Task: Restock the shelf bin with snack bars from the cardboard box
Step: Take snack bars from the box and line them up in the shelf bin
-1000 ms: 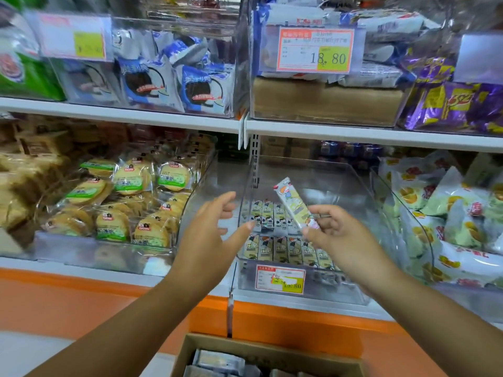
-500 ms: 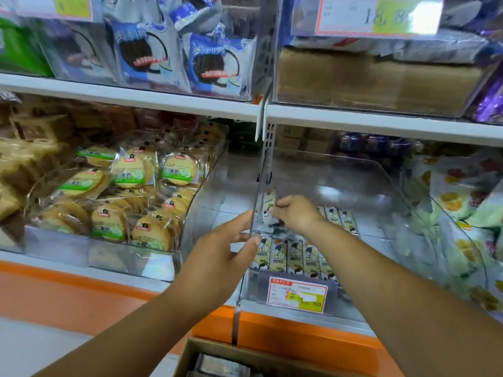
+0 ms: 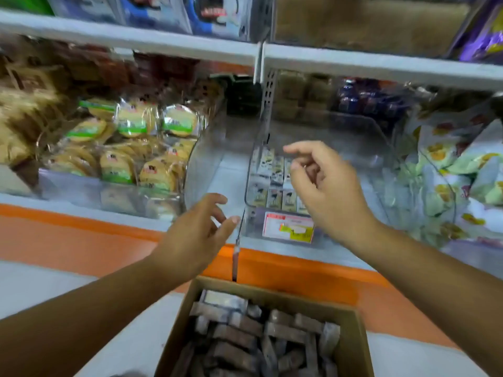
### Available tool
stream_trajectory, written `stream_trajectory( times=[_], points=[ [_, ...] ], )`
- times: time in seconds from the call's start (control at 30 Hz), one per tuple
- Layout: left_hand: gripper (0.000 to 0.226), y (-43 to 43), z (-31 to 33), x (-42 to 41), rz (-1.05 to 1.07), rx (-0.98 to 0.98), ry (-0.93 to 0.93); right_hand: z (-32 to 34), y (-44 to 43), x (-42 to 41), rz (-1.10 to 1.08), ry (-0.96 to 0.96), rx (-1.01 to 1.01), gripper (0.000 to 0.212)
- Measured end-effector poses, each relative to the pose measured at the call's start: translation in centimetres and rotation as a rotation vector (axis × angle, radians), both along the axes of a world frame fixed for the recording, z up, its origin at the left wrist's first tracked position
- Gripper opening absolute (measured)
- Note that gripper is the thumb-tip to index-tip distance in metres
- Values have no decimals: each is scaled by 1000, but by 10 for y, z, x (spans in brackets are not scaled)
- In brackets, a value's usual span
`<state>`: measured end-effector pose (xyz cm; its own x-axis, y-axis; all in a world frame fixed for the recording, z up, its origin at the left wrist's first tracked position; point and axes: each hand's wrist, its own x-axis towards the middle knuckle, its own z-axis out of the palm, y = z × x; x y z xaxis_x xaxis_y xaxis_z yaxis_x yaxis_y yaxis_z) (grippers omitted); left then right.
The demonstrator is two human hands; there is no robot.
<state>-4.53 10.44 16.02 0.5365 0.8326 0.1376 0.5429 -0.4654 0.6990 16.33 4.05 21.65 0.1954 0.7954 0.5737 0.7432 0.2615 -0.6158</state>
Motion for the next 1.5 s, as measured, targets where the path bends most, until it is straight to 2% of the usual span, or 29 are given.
stream_trajectory(
  times=[0.07, 0.13, 0.2, 0.3, 0.33, 0.4, 0.5, 0.6, 0.67, 0.77, 0.9, 0.97, 1.07, 1.23, 1.4, 1.5],
  points=[
    [29, -6, -22, -15, 16, 28, 110, -16, -39, -13, 119, -96, 33, 20],
    [27, -16, -52, -30, -13, -4, 274, -51, -70, -19, 199, -187, -69, 21],
    [40, -31, -87, -42, -113, -54, 461, -101, -90, -16, 250, -289, -368, 25],
    [48, -55, -128, -41, -202, -188, 618, -181, -108, 2, 239, -240, -1051, 40],
    [49, -60, -143, -38, -212, -221, 618, -204, -112, 8, 226, -211, -1197, 45],
    [51, -69, -168, -27, -212, -271, 603, -241, -121, 17, 172, -157, -1308, 52],
    [50, -80, -203, -14, -195, -355, 564, -285, -128, 21, 81, -41, -1350, 62],
    [45, -86, -232, 1, -231, -403, 576, -320, -130, 16, 126, 22, -1418, 72],
    [46, -87, -249, 6, -257, -413, 580, -336, -129, 10, 168, -51, -1462, 75],
    [47, -84, -273, 4, -288, -381, 635, -354, -128, 8, 128, -162, -1424, 76],
    [50, -82, -291, -1, -317, -308, 777, -364, -131, 10, 111, -185, -1399, 60],
    [46, -83, -296, -4, -324, -267, 822, -363, -130, 11, 138, -242, -1415, 62],
    [46, -86, -299, -8, -292, -246, 804, -361, -129, 12, 182, -319, -1440, 71],
    [45, -96, -298, -10, -262, -215, 762, -348, -129, 8, 160, -452, -1363, 59],
    [41, -104, -289, -16, -144, -325, 636, -343, -138, 0, 63, -169, -1384, 51],
    [39, -105, -285, -20, 12, -465, 508, -341, -141, 1, 93, -175, -1481, 72]
  ],
)
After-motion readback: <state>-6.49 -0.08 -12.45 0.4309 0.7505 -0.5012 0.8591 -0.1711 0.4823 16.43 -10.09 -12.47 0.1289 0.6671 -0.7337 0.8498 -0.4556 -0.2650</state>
